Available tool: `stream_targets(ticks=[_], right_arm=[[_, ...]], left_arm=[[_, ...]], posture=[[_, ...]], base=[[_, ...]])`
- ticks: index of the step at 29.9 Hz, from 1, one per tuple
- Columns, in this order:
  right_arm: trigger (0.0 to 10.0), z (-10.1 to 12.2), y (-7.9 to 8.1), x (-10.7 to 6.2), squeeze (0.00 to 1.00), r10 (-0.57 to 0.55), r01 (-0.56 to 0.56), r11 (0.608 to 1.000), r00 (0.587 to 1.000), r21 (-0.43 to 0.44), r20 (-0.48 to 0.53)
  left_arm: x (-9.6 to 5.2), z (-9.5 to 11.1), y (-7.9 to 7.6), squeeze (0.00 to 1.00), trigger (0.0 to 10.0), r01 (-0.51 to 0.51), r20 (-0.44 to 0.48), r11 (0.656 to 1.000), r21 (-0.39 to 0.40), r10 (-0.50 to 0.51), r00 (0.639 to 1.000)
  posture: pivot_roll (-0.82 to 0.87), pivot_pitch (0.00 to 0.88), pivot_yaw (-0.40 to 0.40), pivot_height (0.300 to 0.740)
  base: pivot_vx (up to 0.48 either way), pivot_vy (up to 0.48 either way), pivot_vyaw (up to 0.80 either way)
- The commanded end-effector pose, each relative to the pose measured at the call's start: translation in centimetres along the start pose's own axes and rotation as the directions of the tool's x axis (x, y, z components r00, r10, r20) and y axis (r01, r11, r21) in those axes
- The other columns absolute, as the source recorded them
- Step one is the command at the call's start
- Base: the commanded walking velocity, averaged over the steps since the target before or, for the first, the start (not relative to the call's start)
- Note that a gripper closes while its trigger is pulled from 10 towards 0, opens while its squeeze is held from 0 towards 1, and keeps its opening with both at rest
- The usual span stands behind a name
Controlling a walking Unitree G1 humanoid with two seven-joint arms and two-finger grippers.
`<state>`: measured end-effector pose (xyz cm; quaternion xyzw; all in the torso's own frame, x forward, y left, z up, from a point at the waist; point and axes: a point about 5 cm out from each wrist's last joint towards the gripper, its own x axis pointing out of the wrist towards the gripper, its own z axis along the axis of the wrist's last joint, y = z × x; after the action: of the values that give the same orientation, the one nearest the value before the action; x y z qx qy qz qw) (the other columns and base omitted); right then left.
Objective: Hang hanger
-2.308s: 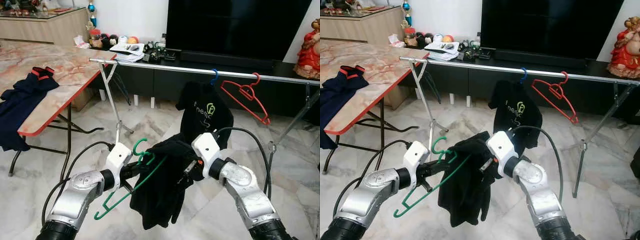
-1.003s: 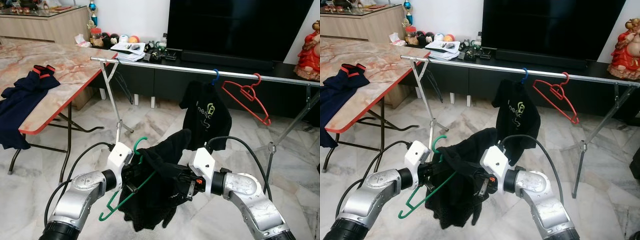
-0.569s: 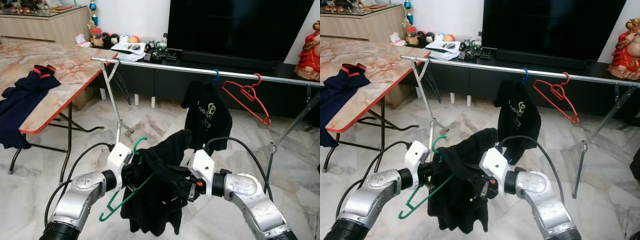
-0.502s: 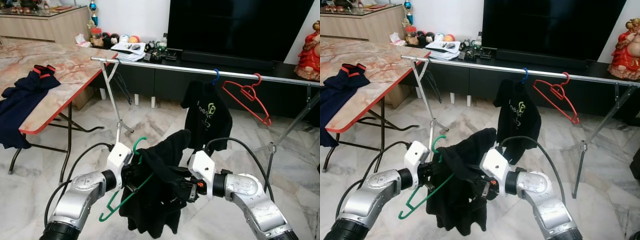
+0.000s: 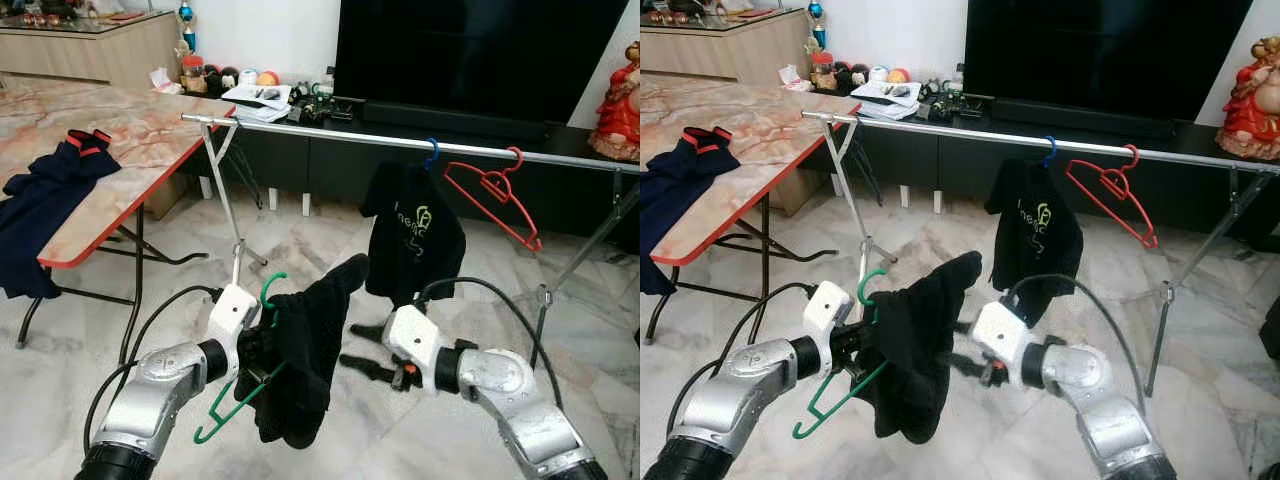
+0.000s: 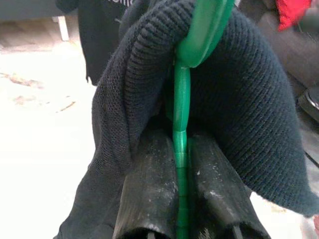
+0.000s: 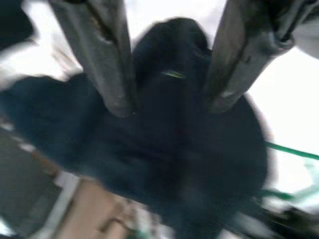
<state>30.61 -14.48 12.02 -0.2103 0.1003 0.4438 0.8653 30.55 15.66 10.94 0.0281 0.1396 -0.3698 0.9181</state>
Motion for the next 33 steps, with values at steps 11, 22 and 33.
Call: stream_targets(ticks=[11,22,33], right_arm=[[10.0,3.1,-1.9,-0.7,0.45,0.121,-0.110,0.990,0.984,-0.083,0.133],[10.0,3.2,-1.8,-0.1,1.00,0.356,-0.347,0.921,0.934,-0.179,0.023],[10.0,2.4,-0.9,0.9,0.00,0.497,-0.498,0.832,0.865,-0.244,-0.069]], left_arm=[[-1.1,-0.6,-1.9,0.00,10.0,0.238,-0.103,0.969,0.068,-0.230,0.968],[-1.1,0.2,-2.5,0.00,10.0,0.329,-0.159,0.935,0.132,-0.308,0.938],[-0.8,1.7,-3.3,0.00,10.0,0.409,-0.189,0.888,0.209,-0.374,0.908]], posture=[[0.09,0.007,-0.047,0.740],[0.09,0.000,-0.052,0.740],[0.10,0.000,-0.057,0.740]], base=[[0.000,0.000,0.00],[0.000,0.000,0.00],[0.000,0.000,0.00]])
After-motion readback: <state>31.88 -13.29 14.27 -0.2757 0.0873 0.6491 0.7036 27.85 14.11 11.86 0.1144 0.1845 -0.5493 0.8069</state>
